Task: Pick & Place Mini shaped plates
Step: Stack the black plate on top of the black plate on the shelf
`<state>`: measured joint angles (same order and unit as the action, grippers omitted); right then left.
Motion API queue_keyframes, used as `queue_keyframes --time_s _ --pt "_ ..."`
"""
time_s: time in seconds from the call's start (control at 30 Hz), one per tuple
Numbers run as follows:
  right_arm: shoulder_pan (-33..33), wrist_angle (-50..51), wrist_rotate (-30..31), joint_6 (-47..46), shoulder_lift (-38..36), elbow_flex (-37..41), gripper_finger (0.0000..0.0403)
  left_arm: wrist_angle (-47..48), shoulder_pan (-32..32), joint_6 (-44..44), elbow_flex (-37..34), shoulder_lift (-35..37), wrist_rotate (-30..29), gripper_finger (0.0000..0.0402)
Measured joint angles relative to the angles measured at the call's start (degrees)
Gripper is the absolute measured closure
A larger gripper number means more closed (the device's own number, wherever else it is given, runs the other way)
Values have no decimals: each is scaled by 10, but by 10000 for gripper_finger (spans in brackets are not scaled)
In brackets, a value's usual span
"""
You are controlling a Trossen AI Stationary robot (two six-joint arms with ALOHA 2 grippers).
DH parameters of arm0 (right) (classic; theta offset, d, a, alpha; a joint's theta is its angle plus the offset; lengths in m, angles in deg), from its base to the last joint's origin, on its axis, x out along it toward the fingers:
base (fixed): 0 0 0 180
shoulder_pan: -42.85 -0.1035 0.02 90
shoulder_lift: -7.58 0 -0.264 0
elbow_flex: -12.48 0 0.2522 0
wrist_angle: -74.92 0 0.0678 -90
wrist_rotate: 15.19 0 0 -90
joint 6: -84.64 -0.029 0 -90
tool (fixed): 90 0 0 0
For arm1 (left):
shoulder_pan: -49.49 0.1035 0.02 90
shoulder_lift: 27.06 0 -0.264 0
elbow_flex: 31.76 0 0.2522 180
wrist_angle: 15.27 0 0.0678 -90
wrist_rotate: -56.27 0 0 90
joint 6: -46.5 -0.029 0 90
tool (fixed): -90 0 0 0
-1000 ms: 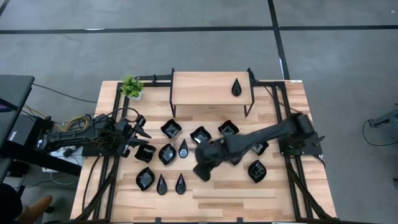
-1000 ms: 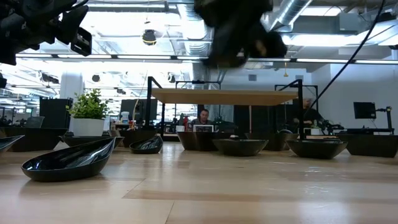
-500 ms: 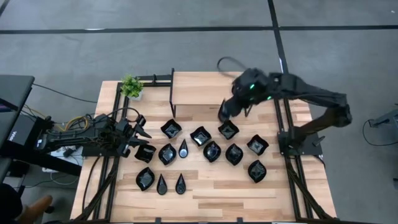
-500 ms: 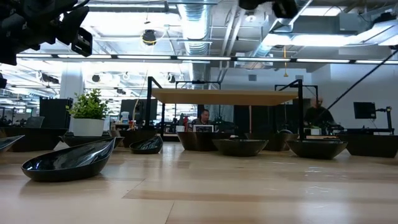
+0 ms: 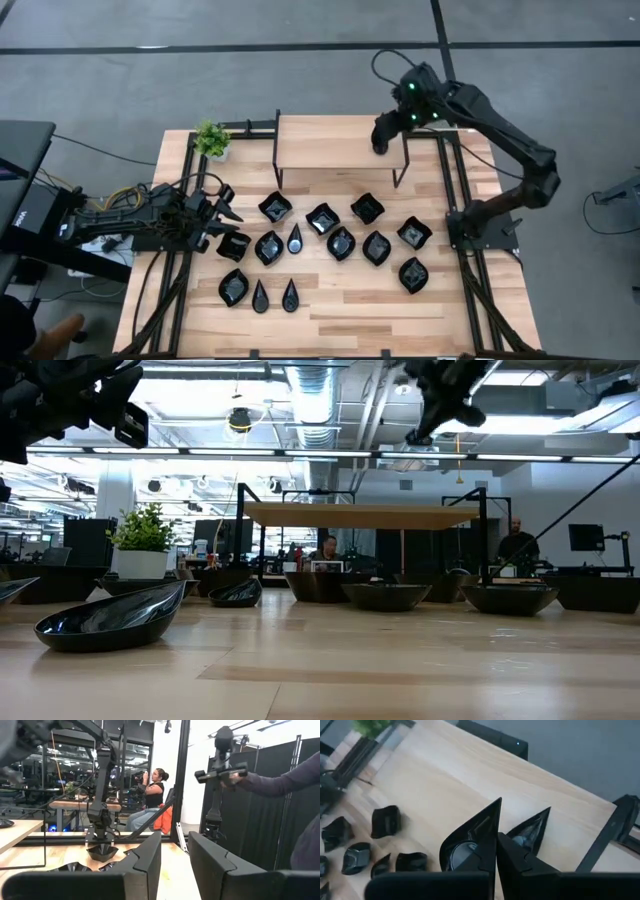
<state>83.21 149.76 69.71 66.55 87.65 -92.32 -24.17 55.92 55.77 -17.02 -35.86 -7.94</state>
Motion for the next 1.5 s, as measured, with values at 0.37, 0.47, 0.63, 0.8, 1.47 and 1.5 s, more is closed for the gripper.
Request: queue_keyframes --time_s 0.37,0.47,0.63,0.8,1.47,1.5 --pt "89 20 -79 77 116 0 403 -8 0 0 0 0 0 302" --pt "102 28 -85 83 127 0 403 -10 0 0 0 0 0 302" --pt "109 30 -87 82 131 0 403 -11 0 0 0 0 0 302" --pt "107 32 -87 75 131 0 403 -14 0 0 0 0 0 302" --pt "95 30 -79 59 130 4 403 -19 0 0 0 0 0 302" --pt "95 30 -78 57 130 4 403 -19 0 0 0 0 0 302"
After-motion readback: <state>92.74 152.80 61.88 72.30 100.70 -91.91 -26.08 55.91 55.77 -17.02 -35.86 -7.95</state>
